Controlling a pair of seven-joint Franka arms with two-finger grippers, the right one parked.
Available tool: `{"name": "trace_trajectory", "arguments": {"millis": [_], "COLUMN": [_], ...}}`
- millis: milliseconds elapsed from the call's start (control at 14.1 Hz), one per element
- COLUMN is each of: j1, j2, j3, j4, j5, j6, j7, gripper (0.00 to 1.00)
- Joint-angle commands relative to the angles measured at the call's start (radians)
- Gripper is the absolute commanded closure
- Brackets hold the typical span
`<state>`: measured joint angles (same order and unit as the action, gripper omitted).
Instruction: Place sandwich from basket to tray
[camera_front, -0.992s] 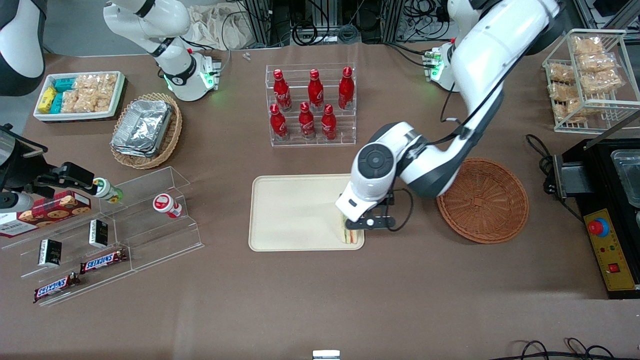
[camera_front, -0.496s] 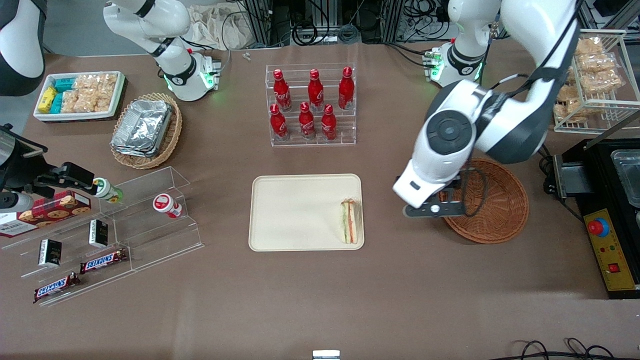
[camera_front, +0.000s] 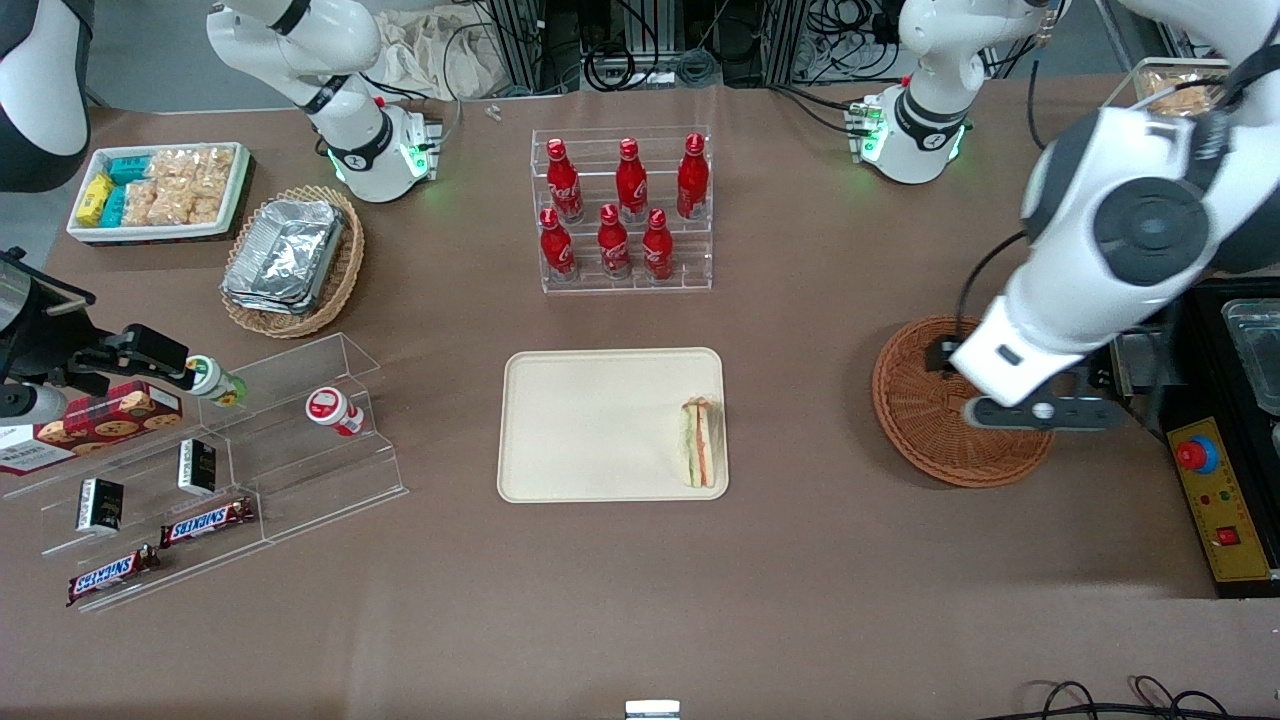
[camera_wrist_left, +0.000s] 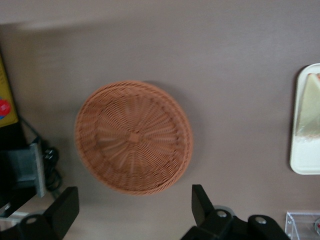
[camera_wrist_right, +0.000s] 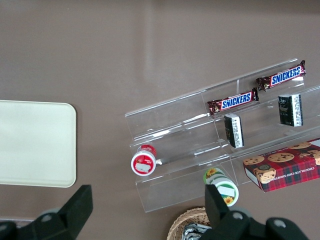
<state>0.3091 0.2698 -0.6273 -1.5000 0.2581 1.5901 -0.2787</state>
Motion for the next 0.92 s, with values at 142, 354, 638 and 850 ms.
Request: {"name": "trace_trajectory", "arguments": {"millis": [142,354,638,850], "j1": [0.045,0.059,0.100,0.107], "j2": [-0.012,-0.009,-0.015,-0.029], "j3": [-0.005,-0.003,-0.005,0.018], "j4": [0.047,0.046,0.029,0.024], "j5": [-0.016,-0.020,-0.019,-0.028], "j6": [-0.070,-0.070,-0.079,-0.084], "j7": [0.030,0.009,0.019,0.098], "gripper": [0.00,0.00,0.00,0.00]}}
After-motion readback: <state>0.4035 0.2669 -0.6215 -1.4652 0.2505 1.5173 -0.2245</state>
